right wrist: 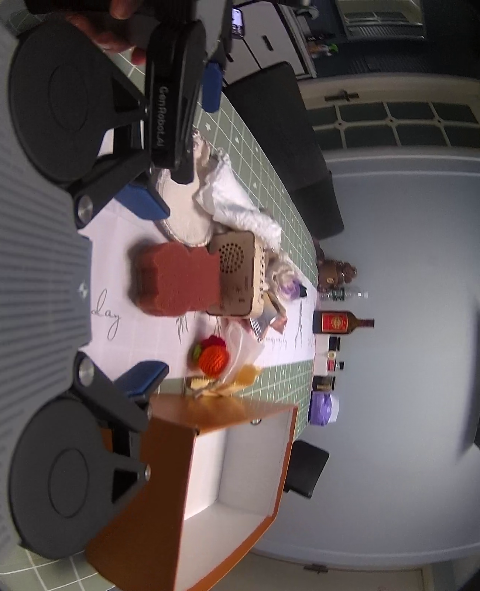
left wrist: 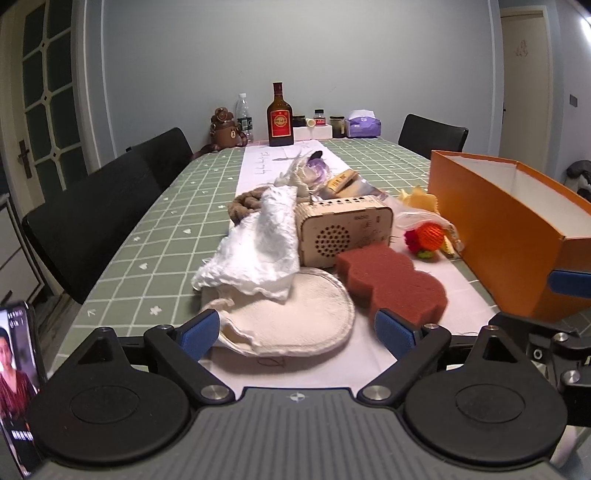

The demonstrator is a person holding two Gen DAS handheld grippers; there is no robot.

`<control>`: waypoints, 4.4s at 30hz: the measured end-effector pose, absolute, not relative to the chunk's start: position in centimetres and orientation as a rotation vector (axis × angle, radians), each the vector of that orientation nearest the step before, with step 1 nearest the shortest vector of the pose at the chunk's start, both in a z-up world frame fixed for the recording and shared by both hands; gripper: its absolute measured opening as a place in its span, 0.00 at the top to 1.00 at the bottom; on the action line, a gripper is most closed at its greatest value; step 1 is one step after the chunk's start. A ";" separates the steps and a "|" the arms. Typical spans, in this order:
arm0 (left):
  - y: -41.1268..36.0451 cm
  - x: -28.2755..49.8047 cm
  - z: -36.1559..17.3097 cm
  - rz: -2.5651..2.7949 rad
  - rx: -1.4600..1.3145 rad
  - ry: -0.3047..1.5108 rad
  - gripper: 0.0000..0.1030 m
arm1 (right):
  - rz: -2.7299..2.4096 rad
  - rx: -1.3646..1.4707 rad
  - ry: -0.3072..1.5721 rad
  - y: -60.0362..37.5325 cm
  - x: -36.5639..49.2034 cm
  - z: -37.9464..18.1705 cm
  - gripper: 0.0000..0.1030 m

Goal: Organize soft objects
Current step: 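Grasp the white crumpled cloth with the left tool while the right tool moves to the cream round pad, then close the right tool on the cream round pad's edge and lift it, then carry the white cloth and cream pad with both tools over the orange box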

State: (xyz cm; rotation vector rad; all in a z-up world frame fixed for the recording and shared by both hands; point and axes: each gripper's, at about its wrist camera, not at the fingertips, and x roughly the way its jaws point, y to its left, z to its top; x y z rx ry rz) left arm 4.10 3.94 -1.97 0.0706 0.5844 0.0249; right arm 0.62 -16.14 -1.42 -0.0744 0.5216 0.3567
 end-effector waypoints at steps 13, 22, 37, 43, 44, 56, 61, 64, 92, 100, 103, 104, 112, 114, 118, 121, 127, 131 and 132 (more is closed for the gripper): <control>7.4 8.4 -1.5 0.056 -0.015 0.660 0.07 | 0.461 -0.144 0.562 -12.3 5.5 -2.6 0.35; 6.5 15.0 -2.1 0.060 0.021 0.657 0.02 | 0.426 -0.138 0.617 -10.7 11.2 -3.3 0.48; 9.7 20.5 -6.2 0.097 -0.075 0.767 0.03 | 0.455 -0.102 0.690 -9.2 15.8 -5.3 0.34; 10.8 20.9 -6.7 0.103 -0.137 0.764 0.46 | 0.452 -0.107 0.680 -9.0 16.0 -5.3 0.34; 10.9 21.0 -6.7 0.107 -0.144 0.760 0.50 | 0.451 -0.109 0.677 -9.0 16.0 -5.3 0.33; 12.0 16.9 -2.7 0.138 -0.168 0.682 0.78 | 0.535 -0.079 0.637 -8.3 14.0 -4.1 0.17; 12.1 14.1 -2.4 0.201 -0.093 0.712 0.78 | 0.619 -0.048 0.690 -6.8 12.9 -4.8 0.16; 12.8 13.1 -3.1 0.213 -0.112 0.746 0.78 | 0.666 -0.063 0.716 -5.5 12.1 -5.7 0.14; 12.8 11.2 -5.0 0.201 -0.127 0.735 0.77 | 0.646 -0.226 0.688 -2.5 12.0 -8.8 0.25; 12.2 11.5 -4.9 0.196 -0.146 0.713 0.77 | 0.642 -0.255 0.674 -2.2 11.5 -8.3 0.77; 11.8 11.4 -4.7 0.190 -0.141 0.710 0.77 | 0.624 -0.266 0.676 -2.2 11.7 -8.1 0.88; 11.7 11.3 -4.5 0.189 -0.140 0.707 0.77 | 0.621 -0.263 0.679 -2.3 11.8 -8.1 0.89; 11.4 10.0 -2.9 0.196 -0.133 0.670 0.77 | 0.599 -0.238 0.637 -3.8 10.9 -6.2 0.90; 11.3 9.6 -2.4 0.200 -0.134 0.662 0.77 | 0.592 -0.231 0.613 -4.4 10.4 -5.5 0.90; 11.0 8.8 -1.3 0.204 -0.125 0.639 0.77 | 0.586 -0.218 0.562 -6.0 9.4 -3.8 0.90; 10.5 8.1 -0.5 0.197 -0.123 0.622 0.77 | 0.574 -0.210 0.520 -7.3 8.9 -2.2 0.90; 8.6 7.0 1.6 0.147 -0.104 0.576 0.78 | 0.562 -0.166 0.481 -10.5 8.3 0.5 0.90; 6.9 6.6 3.5 0.129 -0.067 0.531 0.77 | 0.545 -0.119 0.463 -13.0 8.2 2.5 0.90; 6.5 6.6 4.1 0.120 -0.059 0.520 0.77 | 0.540 -0.114 0.457 -13.5 8.2 3.0 0.90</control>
